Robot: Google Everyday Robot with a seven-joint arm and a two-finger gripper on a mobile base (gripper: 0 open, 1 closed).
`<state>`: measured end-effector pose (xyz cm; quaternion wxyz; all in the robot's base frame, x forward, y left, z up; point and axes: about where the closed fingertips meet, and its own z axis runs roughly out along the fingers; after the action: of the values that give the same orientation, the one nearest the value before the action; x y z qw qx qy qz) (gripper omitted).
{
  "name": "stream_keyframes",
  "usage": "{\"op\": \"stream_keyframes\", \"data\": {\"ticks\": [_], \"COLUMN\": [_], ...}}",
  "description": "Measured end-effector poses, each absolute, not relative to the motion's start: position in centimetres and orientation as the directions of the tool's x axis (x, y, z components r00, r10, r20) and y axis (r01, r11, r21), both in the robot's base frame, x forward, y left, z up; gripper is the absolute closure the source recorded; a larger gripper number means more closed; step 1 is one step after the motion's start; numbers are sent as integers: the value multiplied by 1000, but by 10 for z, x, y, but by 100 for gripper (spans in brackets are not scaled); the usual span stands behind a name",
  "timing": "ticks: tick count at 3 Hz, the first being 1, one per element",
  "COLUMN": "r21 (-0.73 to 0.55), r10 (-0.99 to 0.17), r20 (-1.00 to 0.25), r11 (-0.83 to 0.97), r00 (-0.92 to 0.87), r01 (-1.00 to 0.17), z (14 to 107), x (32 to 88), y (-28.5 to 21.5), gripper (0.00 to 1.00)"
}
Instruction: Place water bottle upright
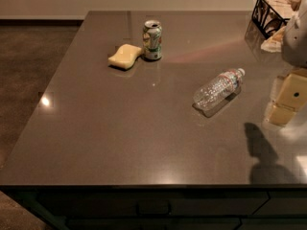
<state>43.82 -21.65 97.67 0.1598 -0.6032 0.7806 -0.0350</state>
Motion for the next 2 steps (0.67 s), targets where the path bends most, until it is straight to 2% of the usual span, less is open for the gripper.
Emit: {"op": "stream_keyframes", "data": {"ticks": [2], "r21": [-233], "r10": [-931], "r20": [-229], "r11": [335], "r00": [-283], "r01": [-913], "z": [974], "x": [455], "y": [-212], "gripper": [0]}}
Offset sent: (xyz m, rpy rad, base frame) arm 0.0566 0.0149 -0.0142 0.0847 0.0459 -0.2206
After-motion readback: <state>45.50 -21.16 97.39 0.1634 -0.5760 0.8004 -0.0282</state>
